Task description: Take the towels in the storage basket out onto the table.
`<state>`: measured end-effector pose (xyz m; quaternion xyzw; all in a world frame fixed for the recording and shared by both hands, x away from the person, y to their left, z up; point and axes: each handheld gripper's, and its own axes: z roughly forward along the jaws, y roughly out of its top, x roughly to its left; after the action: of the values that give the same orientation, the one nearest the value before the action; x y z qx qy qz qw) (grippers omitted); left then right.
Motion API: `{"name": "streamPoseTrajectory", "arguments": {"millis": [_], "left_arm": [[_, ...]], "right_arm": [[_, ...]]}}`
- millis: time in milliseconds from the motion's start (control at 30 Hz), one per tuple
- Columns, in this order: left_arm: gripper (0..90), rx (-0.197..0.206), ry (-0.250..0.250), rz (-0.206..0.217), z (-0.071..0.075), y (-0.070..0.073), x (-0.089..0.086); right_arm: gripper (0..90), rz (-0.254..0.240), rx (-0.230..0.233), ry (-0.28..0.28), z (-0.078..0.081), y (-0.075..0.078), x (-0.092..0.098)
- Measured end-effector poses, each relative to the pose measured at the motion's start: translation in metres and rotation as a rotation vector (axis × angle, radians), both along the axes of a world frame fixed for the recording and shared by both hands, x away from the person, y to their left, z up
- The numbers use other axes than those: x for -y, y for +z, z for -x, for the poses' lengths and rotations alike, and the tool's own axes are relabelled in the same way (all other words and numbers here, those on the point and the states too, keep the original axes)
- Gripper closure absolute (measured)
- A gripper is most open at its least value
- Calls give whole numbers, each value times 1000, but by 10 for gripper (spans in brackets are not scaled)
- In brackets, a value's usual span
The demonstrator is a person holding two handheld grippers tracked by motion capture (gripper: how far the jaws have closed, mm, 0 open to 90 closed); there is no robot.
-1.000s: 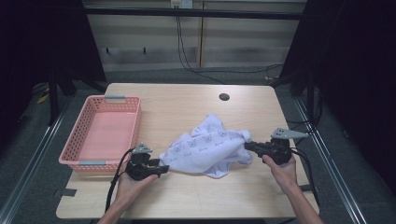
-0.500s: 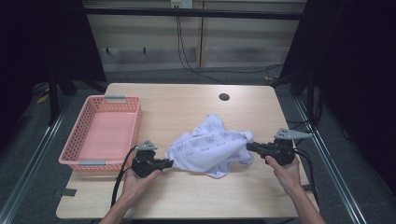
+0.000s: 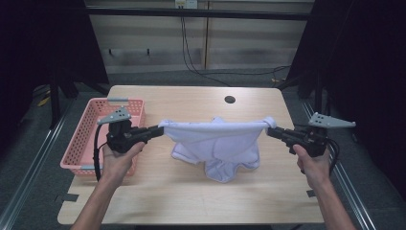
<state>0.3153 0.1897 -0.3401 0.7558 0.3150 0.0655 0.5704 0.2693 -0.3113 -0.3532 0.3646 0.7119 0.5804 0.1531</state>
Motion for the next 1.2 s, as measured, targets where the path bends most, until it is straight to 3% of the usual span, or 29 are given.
{"name": "streamPoseTrajectory", "arguments": {"millis": [100, 200, 267, 300, 367, 400, 433, 467, 500, 567, 600, 667, 767, 800, 833, 900, 1000, 1067, 1167, 1200], "left_arm": [[861, 1, -25, -8, 12, 5, -2], [859, -38, -69, -32, 36, -13, -5], [859, -77, -112, -38, 54, -32, -8], [858, -115, -132, -41, 63, -41, -9], [856, -128, -166, -78, 83, -55, -10], [853, -179, -203, -19, 102, -62, -13], [845, -179, -203, -19, 102, -62, -13], [780, -149, -221, -83, 118, -60, -13], [693, -149, -221, -83, 118, -60, -13], [674, -138, -214, -72, 122, -58, -17], [686, -114, -215, -86, 121, -58, -18], [655, -133, -189, -86, 113, -63, -16], [617, -159, -166, -109, 95, -76, -10], [619, -178, -161, -100, 84, -83, -7], [619, -178, -159, -104, 78, -87, -5], [664, -199, -150, -97, 60, -101, 4], [704, -202, -146, -164, 40, -117, 20], [706, -235, -144, -201, 29, -130, 33], [663, -220, -141, -293, 22, -141, 46], [660, -232, -142, -298, 20, -146, 48]], "right_arm": [[852, -5, 30, 19, 15, 13, 0], [851, -3, 14, 45, 41, 6, 2], [849, 8, -12, 61, 64, -10, 4], [848, 14, -39, 69, 76, -20, 4], [846, 9, -85, 77, 100, -40, 6], [833, 9, -111, 81, 126, -53, 7], [833, 9, -111, 81, 126, -53, 7], [691, 2, -109, 80, 150, -59, 8], [691, 2, -109, 80, 150, -59, 8], [645, -2, -111, 56, 160, -60, 13], [620, 9, -115, 52, 160, -61, 14], [587, 19, -114, 16, 152, -63, 18], [574, 75, -127, 4, 129, -70, 13], [556, 103, -159, 38, 107, -78, 3], [556, 103, -159, 38, 107, -78, 3], [539, 139, -180, 49, 87, -84, -7], [499, 188, -204, 40, 57, -94, -18], [488, 198, -229, 35, 39, -101, -20], [450, 237, -267, -3, 14, -114, -22], [439, 254, -285, -26, 2, -120, -23]]}}
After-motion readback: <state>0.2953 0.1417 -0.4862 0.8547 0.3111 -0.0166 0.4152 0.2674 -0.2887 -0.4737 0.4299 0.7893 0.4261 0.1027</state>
